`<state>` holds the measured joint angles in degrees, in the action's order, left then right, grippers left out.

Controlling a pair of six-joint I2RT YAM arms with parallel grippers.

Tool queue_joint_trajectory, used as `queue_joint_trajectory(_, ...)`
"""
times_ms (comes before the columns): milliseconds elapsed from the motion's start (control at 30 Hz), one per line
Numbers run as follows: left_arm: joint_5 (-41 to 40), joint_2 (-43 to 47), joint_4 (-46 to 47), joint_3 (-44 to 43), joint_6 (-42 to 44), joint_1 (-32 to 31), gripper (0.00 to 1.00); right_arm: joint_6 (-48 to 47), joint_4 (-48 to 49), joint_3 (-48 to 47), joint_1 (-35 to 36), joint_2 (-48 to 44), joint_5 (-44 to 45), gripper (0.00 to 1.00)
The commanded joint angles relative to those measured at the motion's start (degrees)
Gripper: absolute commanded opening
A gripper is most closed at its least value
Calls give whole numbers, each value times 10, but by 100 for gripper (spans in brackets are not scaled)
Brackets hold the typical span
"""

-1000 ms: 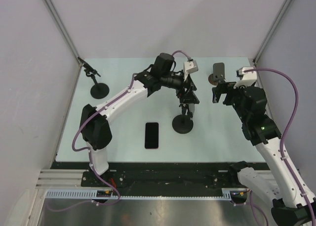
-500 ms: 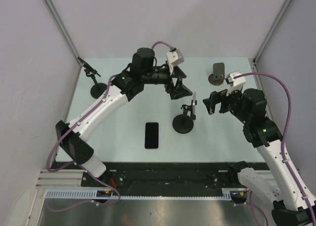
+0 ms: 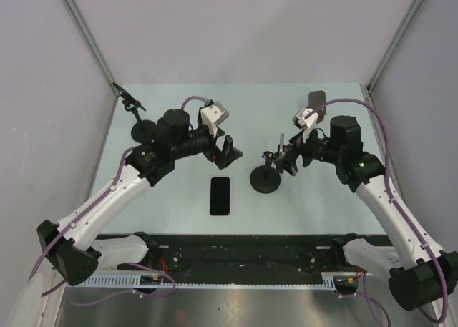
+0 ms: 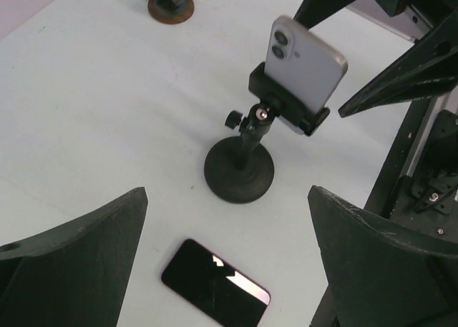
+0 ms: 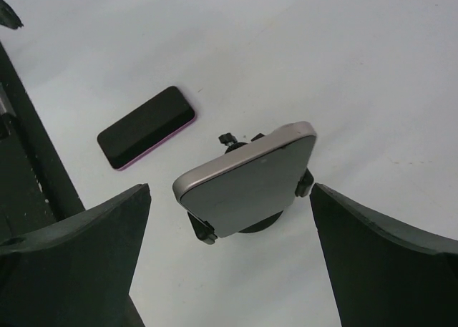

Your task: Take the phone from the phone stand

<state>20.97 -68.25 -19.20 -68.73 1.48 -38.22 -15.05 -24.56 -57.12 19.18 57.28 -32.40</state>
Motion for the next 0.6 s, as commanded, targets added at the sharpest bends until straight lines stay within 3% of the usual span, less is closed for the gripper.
queue_joint_trajectory(0,-52,51,10,35,1,-1,100,-47,9,-23,-6,27,-77,100)
queue_joint_trajectory(567,48,29,10,54,-7,-5,100,-56,33,-36,-16,102,-133,97)
